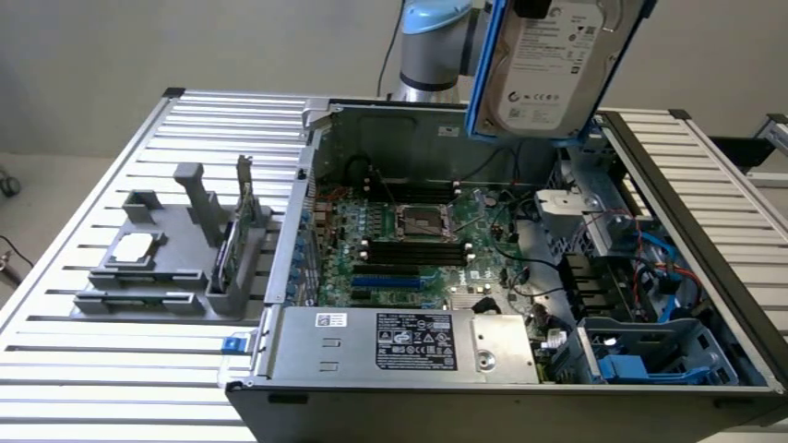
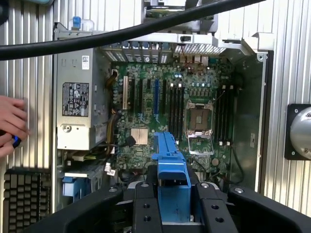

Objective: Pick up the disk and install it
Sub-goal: 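Pick up the disk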

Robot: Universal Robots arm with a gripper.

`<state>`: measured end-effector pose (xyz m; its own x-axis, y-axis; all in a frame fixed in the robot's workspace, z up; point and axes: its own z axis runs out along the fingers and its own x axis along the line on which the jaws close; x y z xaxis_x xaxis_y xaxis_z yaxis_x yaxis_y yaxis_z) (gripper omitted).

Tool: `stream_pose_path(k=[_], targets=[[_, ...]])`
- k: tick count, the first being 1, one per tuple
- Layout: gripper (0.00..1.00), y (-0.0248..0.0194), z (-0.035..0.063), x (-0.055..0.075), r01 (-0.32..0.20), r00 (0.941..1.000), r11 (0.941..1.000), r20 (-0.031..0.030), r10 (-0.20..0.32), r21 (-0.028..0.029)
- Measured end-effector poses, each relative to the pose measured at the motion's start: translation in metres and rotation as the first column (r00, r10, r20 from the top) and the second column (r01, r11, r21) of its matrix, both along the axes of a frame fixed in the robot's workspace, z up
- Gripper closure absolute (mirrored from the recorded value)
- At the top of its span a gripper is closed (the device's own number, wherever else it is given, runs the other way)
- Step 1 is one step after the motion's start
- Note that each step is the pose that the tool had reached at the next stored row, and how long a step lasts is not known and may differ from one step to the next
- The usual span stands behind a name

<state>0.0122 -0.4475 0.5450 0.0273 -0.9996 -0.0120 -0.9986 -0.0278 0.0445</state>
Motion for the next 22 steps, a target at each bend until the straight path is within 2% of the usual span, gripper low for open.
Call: stream_pose_path(k=[22], targets=[[0.67, -0.0635, 0.0008, 0.044, 0.000, 1.0000, 1.0000, 0.0000, 0.000, 0.0005]])
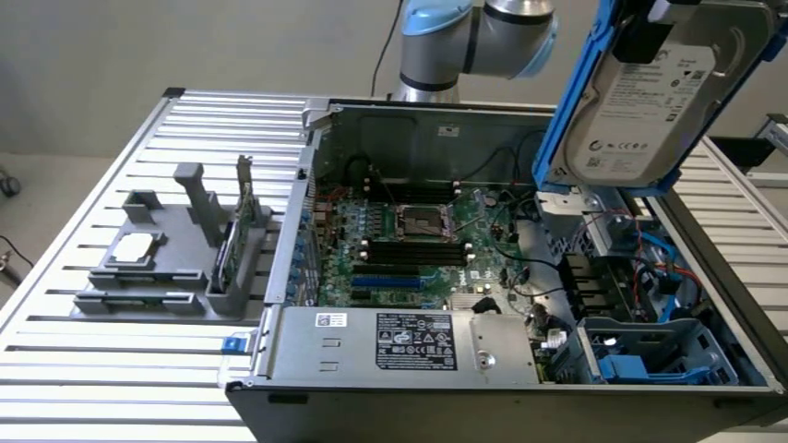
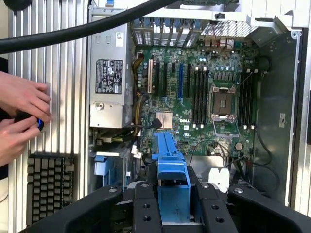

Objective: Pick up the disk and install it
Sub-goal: 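Pick up the disk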

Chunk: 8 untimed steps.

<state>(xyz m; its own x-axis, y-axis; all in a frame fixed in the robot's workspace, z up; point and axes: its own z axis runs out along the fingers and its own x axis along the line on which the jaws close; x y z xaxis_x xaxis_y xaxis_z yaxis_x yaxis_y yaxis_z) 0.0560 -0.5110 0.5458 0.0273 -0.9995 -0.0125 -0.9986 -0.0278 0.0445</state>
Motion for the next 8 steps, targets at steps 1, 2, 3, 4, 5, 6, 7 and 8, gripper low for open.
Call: stream_pose_path(k=[1, 2, 3, 4, 5, 6, 7, 8], targets=[[0.67, -0.0029, -0.0001, 0.002, 0.000, 1.0000, 1.0000, 0.0000, 0.000, 0.0001], [0.67, -0.0057, 0.0000, 0.004, 0.000, 1.0000, 1.0000, 0.0000, 0.000, 0.0001], [0.67, -0.0087, -0.0001, 0.005, 0.000, 1.0000, 1.0000, 0.0000, 0.000, 0.0002], [0.67, -0.0115, -0.0001, 0.007, 0.000, 1.0000, 1.0000, 0.0000, 0.000, 0.0002], [0.67, -0.0142, 0.0000, 0.010, 0.000, 1.0000, 1.0000, 0.0000, 0.000, 0.0002], [0.67, -0.0169, 0.0000, 0.012, 0.000, 1.0000, 1.0000, 0.0000, 0.000, 0.0002], [0.67, -0.0194, 0.0000, 0.014, 0.000, 1.0000, 1.0000, 0.0000, 0.000, 0.0002], [0.67, -0.0222, -0.0001, 0.017, 0.000, 1.0000, 1.0000, 0.0000, 0.000, 0.0003]])
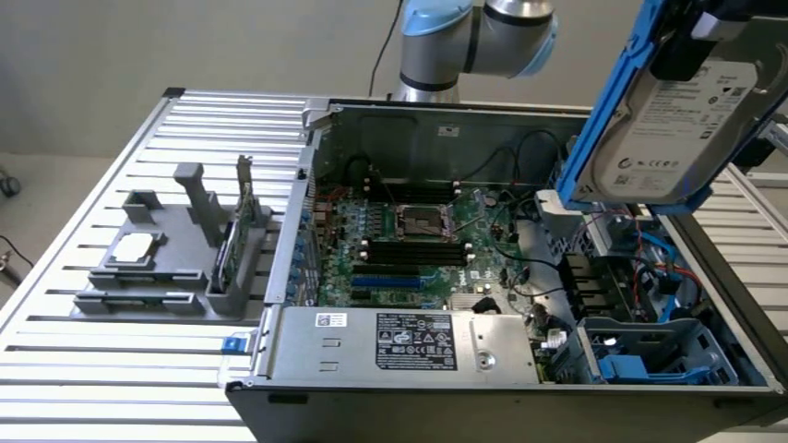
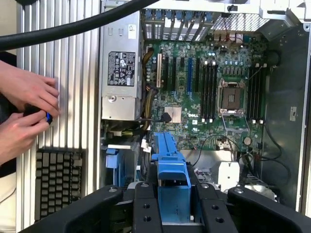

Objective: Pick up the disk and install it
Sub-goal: 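Pick up the disk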

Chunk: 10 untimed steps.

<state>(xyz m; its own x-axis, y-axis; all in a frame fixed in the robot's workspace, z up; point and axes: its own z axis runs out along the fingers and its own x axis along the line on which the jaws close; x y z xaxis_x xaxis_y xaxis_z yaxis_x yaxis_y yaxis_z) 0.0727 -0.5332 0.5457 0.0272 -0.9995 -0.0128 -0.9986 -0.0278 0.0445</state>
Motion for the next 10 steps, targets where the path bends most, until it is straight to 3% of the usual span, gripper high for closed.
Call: stream_pose_path(k=[6, 10], targets=[[0.67, -0.0155, -0.0013, 0.014, 0.000, 1.0000, 1.0000, 0.0000, 0.000, -0.0001], [0.67, -0.0294, -0.0073, 0.018, 0.000, 1.0000, 1.0000, 0.0000, 0.000, 0.0001]])
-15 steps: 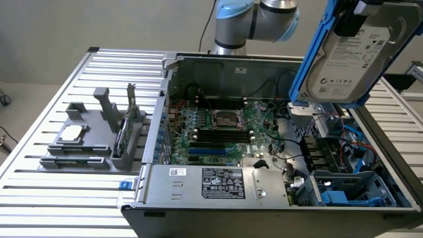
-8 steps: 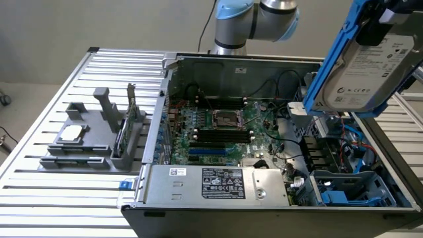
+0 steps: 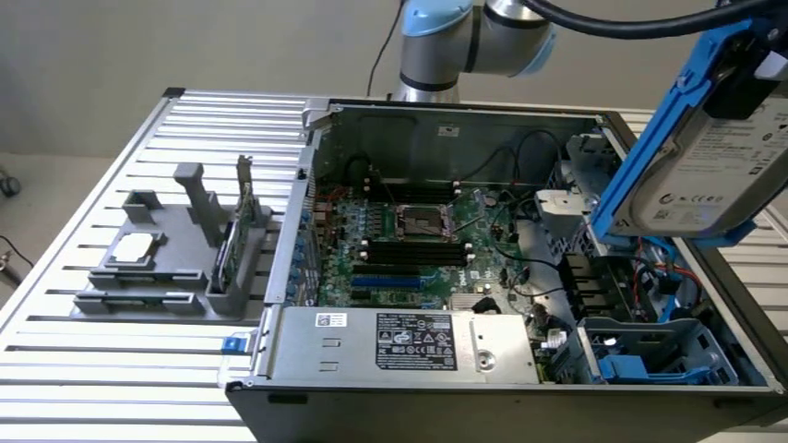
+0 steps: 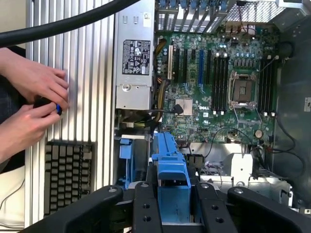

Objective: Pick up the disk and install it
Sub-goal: 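Pick up the disk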

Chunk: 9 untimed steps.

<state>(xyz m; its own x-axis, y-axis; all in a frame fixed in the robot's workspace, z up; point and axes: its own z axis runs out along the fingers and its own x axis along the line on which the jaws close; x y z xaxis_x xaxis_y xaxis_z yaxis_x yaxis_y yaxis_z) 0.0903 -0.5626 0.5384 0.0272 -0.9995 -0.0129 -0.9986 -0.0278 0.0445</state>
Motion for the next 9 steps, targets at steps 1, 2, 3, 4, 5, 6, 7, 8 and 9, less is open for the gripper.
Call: stream_pose_path(k=[1, 2, 3, 4, 5, 6, 7, 8, 9], targets=[[0.67, -0.0034, -0.0019, 0.000, 0.000, 1.0000, 1.0000, 0.0002, 0.000, 0.0005], [0.67, -0.0067, -0.0038, 0.001, 0.000, 1.0000, 1.0000, 0.0004, 0.000, 0.0008], [0.67, -0.0097, -0.0056, 0.001, 0.000, 1.0000, 1.0000, 0.0007, 0.000, 0.0010], [0.67, -0.0122, -0.0073, 0.001, 0.000, 1.0000, 1.0000, 0.0009, 0.000, 0.0011], [0.67, -0.0148, -0.0092, 0.001, 0.000, 1.0000, 1.0000, 0.0012, 0.000, 0.0013], [0.67, -0.0170, -0.0110, 0.002, 0.001, 1.0000, 1.0000, 0.0015, -0.001, 0.0015], [0.67, -0.0189, -0.0128, 0.002, 0.001, 1.0000, 1.0000, 0.0018, -0.001, 0.0015], [0.67, -0.0205, -0.0147, 0.002, 0.001, 1.0000, 1.0000, 0.0022, -0.001, 0.0017], [0.67, -0.0219, -0.0166, 0.003, 0.002, 1.0000, 1.0000, 0.0026, -0.002, 0.0016]])
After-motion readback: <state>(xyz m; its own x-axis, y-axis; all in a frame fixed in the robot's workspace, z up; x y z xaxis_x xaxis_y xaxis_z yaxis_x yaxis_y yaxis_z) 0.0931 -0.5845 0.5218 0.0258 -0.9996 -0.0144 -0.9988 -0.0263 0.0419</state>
